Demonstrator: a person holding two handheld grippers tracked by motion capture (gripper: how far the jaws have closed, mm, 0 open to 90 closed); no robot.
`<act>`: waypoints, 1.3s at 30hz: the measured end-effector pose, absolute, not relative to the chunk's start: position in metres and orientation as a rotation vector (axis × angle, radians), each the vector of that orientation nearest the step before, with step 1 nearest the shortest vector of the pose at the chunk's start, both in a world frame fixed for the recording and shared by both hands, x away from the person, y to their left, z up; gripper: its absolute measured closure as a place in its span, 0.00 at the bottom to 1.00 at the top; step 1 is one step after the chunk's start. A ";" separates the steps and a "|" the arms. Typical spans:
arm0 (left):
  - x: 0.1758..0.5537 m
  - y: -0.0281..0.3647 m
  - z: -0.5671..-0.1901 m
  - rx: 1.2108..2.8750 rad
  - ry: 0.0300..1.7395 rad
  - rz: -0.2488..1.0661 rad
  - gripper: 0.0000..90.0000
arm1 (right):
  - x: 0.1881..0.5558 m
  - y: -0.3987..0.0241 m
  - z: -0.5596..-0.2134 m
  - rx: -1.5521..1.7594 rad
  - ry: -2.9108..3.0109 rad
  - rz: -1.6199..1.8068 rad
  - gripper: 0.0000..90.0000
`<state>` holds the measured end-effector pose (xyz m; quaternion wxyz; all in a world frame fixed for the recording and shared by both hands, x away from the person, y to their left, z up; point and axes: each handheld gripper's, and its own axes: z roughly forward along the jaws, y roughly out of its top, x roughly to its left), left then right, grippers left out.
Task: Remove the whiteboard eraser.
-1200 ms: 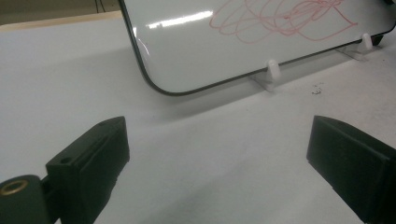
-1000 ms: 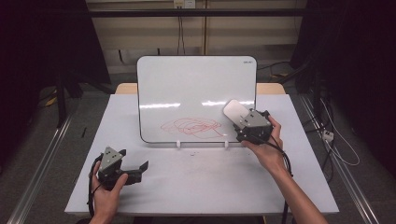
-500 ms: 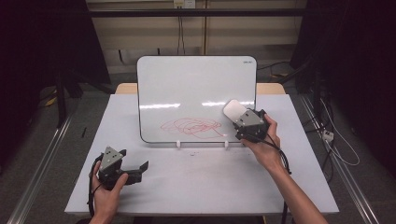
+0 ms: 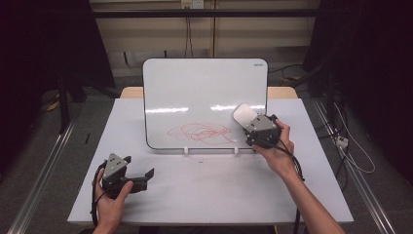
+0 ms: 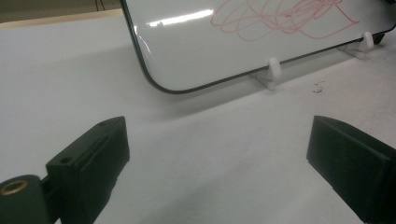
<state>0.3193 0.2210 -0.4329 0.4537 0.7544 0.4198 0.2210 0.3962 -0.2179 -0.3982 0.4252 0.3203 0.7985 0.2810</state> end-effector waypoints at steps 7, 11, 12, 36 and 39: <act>0.319 0.222 -0.433 1.861 1.037 0.547 0.06 | 0.398 -0.221 -0.395 0.836 2.016 0.743 0.35; 0.319 0.222 -0.433 1.859 1.039 0.547 0.06 | 0.398 -0.225 -0.393 0.868 2.021 0.786 0.36; 0.319 0.221 -0.434 1.851 1.043 0.547 0.06 | 0.398 -0.226 -0.393 0.876 2.021 0.796 0.35; 0.320 0.227 -0.437 1.843 1.071 0.531 0.06 | 0.385 -0.231 -0.383 0.958 1.957 1.035 0.36; 0.320 0.229 -0.437 1.843 1.075 0.533 0.06 | 0.383 -0.230 -0.382 0.954 1.945 1.052 0.36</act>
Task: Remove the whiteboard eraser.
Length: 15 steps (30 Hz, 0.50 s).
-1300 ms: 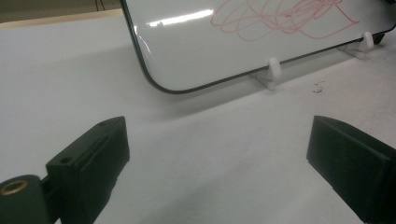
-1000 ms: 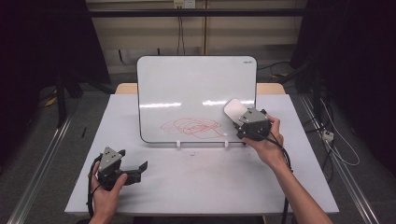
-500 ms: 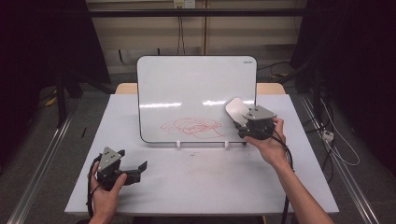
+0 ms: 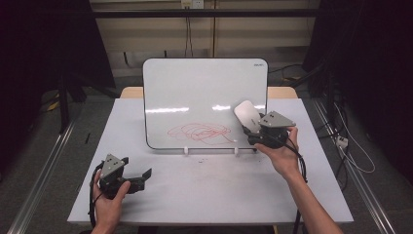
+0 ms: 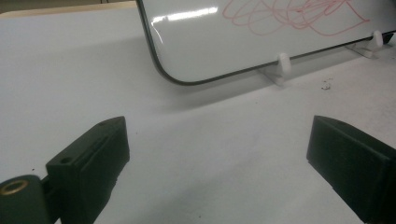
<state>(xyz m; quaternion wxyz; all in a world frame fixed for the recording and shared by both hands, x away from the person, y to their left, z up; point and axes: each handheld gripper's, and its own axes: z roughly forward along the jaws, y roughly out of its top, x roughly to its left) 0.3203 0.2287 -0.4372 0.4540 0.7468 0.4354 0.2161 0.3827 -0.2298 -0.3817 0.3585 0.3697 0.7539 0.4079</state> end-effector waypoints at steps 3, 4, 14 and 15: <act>0.319 0.228 -0.437 1.847 1.070 0.535 0.07 | 0.380 -0.228 -0.381 0.945 1.940 1.070 0.35; 0.319 0.228 -0.437 1.847 1.067 0.541 0.07 | 0.379 -0.227 -0.381 0.938 1.942 1.074 0.36; 0.318 0.225 -0.435 1.855 1.058 0.552 0.07 | 0.368 -0.221 -0.382 0.905 1.949 1.109 0.35; 0.318 0.224 -0.435 1.855 1.056 0.554 0.07 | 0.368 -0.221 -0.382 0.900 1.952 1.110 0.36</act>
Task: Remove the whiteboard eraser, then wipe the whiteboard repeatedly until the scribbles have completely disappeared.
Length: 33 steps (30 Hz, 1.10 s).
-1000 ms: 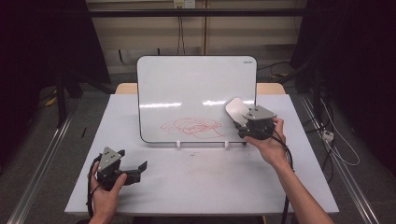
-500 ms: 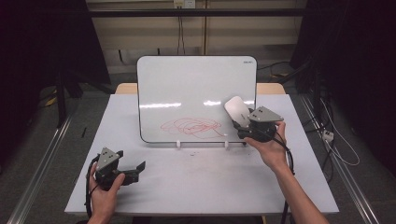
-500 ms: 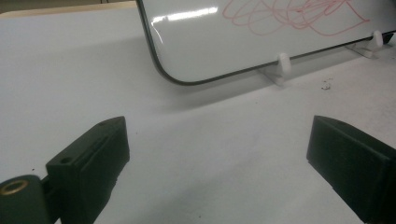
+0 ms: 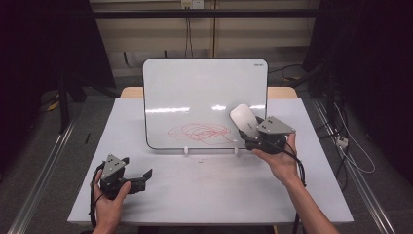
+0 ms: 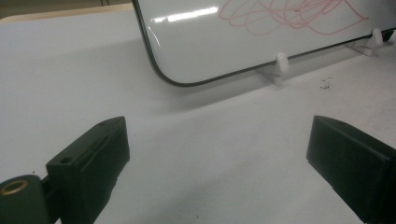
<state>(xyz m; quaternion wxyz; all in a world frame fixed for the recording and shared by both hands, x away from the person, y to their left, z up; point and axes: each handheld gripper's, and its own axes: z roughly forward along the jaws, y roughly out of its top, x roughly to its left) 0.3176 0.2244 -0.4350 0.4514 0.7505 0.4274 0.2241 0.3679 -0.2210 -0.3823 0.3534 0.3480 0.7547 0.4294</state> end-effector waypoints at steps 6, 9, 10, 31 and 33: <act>0.318 0.226 -0.436 1.855 1.065 0.555 0.07 | 0.368 -0.215 -0.381 0.873 1.962 1.119 0.36; 0.320 0.228 -0.438 1.854 1.074 0.544 0.07 | 0.370 -0.210 -0.380 0.864 1.962 1.121 0.35; 0.320 0.228 -0.438 1.856 1.078 0.540 0.07 | 0.370 -0.209 -0.379 0.863 1.962 1.122 0.35; 0.320 0.225 -0.437 1.861 1.063 0.540 0.07 | 0.392 -0.160 -0.385 0.775 2.011 1.062 0.36; 0.320 0.226 -0.437 1.860 1.065 0.540 0.07 | 0.393 -0.155 -0.387 0.760 2.018 1.040 0.36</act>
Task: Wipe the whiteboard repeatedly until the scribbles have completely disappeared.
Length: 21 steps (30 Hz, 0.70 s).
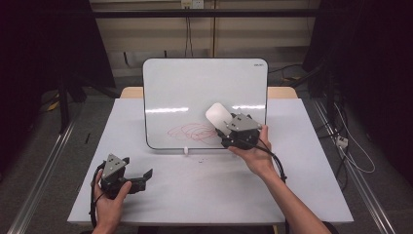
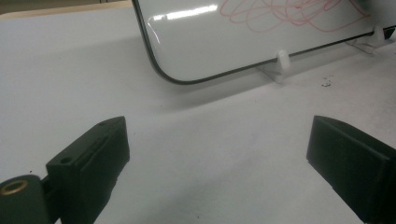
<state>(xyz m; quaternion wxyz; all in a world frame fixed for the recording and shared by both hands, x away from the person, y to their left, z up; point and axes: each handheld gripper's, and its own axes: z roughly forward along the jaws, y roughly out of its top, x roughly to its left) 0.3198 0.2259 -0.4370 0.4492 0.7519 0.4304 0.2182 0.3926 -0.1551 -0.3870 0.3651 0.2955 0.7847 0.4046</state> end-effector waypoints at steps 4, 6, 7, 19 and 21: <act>0.320 0.227 -0.437 1.856 1.070 0.541 0.07 | 0.395 -0.150 -0.390 0.754 2.023 1.012 0.36; 0.319 0.226 -0.437 1.856 1.067 0.543 0.07 | 0.396 -0.150 -0.392 0.757 2.028 1.007 0.36; 0.319 0.226 -0.437 1.854 1.068 0.542 0.07 | 0.397 -0.149 -0.393 0.758 2.030 0.995 0.36; 0.320 0.223 -0.437 1.866 1.057 0.540 0.07 | 0.404 -0.139 -0.400 0.731 2.031 0.886 0.36; 0.320 0.223 -0.437 1.865 1.059 0.541 0.07 | 0.405 -0.136 -0.401 0.723 2.030 0.860 0.36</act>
